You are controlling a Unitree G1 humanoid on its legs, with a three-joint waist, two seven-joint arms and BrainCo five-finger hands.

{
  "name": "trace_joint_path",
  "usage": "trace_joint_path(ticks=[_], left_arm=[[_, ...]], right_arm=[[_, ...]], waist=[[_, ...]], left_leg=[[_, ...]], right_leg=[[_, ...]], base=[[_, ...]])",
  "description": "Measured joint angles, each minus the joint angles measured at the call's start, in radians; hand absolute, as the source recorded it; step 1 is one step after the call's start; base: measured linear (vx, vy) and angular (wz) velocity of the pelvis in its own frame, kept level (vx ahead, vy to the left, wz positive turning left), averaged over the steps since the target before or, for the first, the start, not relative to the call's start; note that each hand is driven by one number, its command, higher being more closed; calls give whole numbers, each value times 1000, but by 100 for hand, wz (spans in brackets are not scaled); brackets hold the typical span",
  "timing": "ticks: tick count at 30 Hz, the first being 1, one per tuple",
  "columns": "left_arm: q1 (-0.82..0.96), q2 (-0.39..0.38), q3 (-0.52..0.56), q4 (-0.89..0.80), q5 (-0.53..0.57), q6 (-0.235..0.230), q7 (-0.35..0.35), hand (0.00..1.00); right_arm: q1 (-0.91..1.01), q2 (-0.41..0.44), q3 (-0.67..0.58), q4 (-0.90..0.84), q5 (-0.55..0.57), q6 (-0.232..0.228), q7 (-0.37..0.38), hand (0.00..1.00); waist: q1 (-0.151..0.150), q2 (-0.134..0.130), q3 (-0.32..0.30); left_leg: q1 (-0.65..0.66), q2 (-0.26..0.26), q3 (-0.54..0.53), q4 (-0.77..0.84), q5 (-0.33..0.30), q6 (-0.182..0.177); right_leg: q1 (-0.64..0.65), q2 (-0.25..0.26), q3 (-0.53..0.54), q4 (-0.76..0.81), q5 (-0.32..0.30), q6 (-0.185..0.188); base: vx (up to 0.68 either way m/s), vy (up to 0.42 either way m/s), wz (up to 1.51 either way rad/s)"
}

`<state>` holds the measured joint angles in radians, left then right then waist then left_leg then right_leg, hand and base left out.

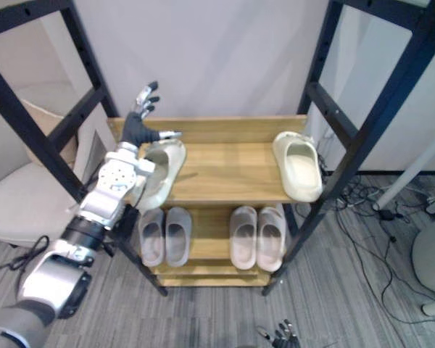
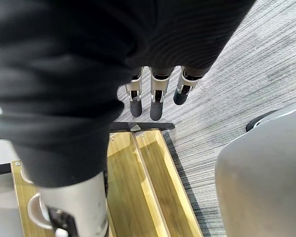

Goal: Organize the slippers on the shoe rack

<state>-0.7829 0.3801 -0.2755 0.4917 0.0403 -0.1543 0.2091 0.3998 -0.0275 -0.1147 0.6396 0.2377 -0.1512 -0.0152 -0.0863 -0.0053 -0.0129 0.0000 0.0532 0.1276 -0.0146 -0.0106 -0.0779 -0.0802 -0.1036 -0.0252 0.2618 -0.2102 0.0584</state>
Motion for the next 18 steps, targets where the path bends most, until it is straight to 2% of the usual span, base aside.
trace_joint_path(ticks=[6,9,16,18], left_arm=[[-12,6,-23,61,108,13,-1,0],[-22,20,-28,74,177,15,1,0],[-27,44,-16,81,219,35,5,0],[-27,78,-13,79,249,37,6,0]], right_arm=[[-7,-1,0,-1,1,-7,-1,0],[-8,0,0,-20,1,-9,-1,0],[-11,0,1,-39,1,-11,-3,0],[-8,-8,1,-45,3,-10,2,0]], waist=[[-1,2,1],[-2,10,7],[-1,15,12],[0,18,25]], left_leg=[[-3,-1,0,0,0,0],[-12,0,-1,1,0,0],[-26,4,3,2,0,0],[-31,6,5,4,0,0]], right_leg=[[-2,0,0,-2,1,0],[-9,0,-1,-4,4,0],[-23,1,2,-7,8,0],[-26,2,3,-7,11,0]], base=[[0,0,0],[0,0,0],[0,0,0],[0,0,0]])
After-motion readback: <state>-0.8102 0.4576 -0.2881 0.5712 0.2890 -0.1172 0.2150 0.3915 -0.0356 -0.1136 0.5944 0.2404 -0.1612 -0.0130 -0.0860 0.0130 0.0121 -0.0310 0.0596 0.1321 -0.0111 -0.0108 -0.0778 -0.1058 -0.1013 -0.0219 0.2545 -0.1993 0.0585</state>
